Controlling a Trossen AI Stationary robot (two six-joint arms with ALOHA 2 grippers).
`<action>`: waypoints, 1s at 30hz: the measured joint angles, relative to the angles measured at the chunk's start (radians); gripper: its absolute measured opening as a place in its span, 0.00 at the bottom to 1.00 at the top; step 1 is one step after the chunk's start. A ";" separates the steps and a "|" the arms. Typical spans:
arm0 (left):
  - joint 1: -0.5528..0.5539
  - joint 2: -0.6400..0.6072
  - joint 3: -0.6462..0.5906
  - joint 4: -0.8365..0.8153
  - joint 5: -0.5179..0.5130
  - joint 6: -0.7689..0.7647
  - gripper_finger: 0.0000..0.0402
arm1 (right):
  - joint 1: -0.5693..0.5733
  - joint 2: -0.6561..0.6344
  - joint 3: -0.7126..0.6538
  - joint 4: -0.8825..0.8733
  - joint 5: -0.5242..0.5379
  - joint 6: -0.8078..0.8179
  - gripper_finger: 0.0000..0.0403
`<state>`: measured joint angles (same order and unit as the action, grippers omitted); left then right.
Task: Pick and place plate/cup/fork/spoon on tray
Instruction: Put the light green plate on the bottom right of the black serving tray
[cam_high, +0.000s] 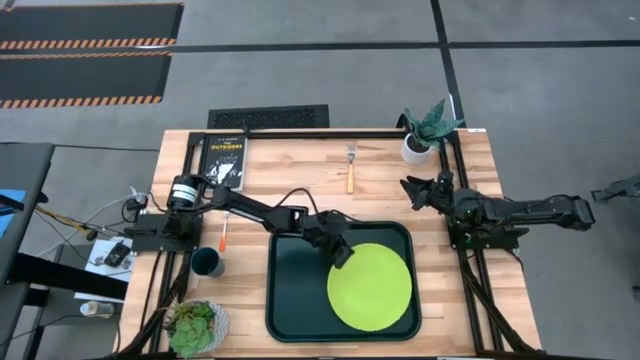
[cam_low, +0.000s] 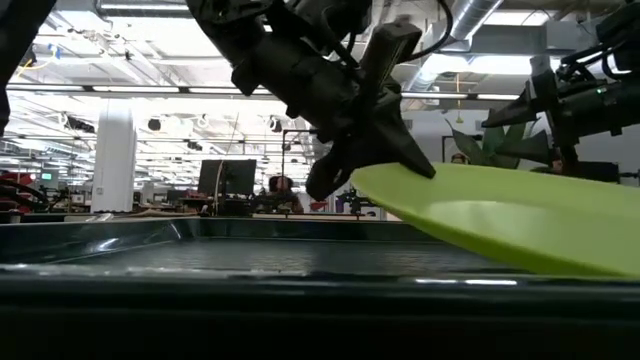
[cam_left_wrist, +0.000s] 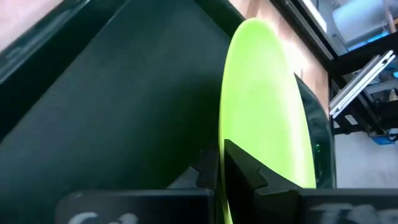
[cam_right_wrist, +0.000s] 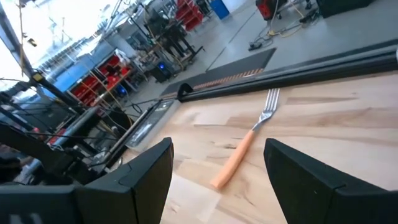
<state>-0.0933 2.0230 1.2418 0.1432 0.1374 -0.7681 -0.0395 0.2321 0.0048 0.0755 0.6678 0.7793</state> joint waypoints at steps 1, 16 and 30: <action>0.000 0.014 0.002 0.016 0.002 -0.001 0.00 | 0.000 0.002 0.000 0.000 0.000 0.005 0.68; 0.011 0.074 0.001 0.082 0.030 -0.040 0.00 | 0.000 0.018 0.000 0.005 -0.015 0.009 0.68; 0.005 0.073 0.001 0.077 0.022 -0.040 0.00 | 0.000 0.018 0.000 0.002 -0.015 0.008 0.68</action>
<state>-0.0886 2.0960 1.2427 0.2204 0.1596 -0.8078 -0.0395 0.2504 0.0048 0.0780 0.6525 0.7876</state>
